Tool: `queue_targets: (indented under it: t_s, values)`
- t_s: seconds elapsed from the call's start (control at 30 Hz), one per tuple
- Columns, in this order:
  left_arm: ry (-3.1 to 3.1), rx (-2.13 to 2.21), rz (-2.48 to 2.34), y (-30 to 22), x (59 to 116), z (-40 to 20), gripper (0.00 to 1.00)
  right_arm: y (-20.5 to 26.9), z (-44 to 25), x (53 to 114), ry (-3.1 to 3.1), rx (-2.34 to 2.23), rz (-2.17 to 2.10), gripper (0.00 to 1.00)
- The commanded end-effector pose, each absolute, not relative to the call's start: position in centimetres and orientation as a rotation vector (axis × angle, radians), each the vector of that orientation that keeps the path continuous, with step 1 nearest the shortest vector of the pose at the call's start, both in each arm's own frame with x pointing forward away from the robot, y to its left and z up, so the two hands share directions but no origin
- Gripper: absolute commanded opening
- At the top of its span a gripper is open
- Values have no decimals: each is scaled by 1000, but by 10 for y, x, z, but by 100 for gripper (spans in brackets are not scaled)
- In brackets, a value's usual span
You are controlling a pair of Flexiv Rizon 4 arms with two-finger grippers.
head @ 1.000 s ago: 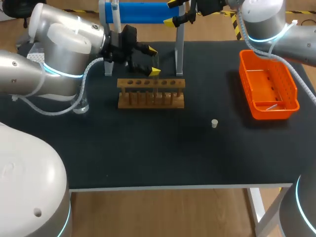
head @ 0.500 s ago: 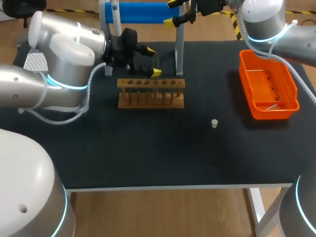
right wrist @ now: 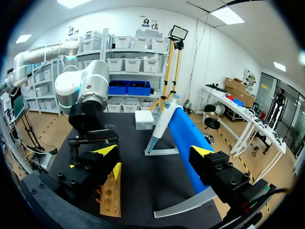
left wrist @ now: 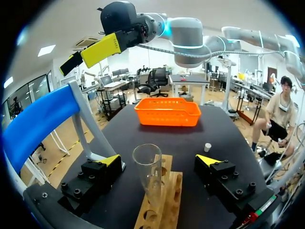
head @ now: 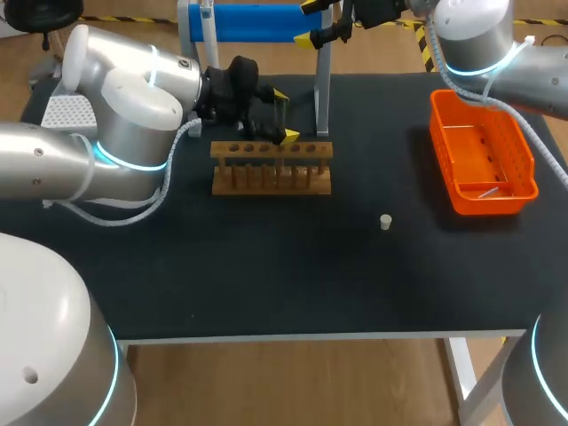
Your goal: Invert the test tube, pick up the pipette, mount the tip to pipette, aspirate from beaker and dispense into the tube, eject the tip, return the pipette, and cap with the stopper.
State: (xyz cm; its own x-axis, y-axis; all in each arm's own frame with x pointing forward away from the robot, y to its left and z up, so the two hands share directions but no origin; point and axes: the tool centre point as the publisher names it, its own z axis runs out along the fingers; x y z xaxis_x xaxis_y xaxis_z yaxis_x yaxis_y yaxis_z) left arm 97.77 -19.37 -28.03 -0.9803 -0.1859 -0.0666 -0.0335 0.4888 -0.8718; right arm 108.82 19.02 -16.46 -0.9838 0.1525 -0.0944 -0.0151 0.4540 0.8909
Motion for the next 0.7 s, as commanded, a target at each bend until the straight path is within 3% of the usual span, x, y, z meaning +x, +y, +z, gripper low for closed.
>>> queue_targets:
  t_s: [0.03, 0.7]
  values:
    - [2600, -182, -1493, -199, 983, -283, 100, 190, -163, 1089, 2546, 119, 1554, 100]
    - [2648, -146, -1479, -208, 985, -298, 100, 190, -163, 1089, 2546, 119, 1554, 100]
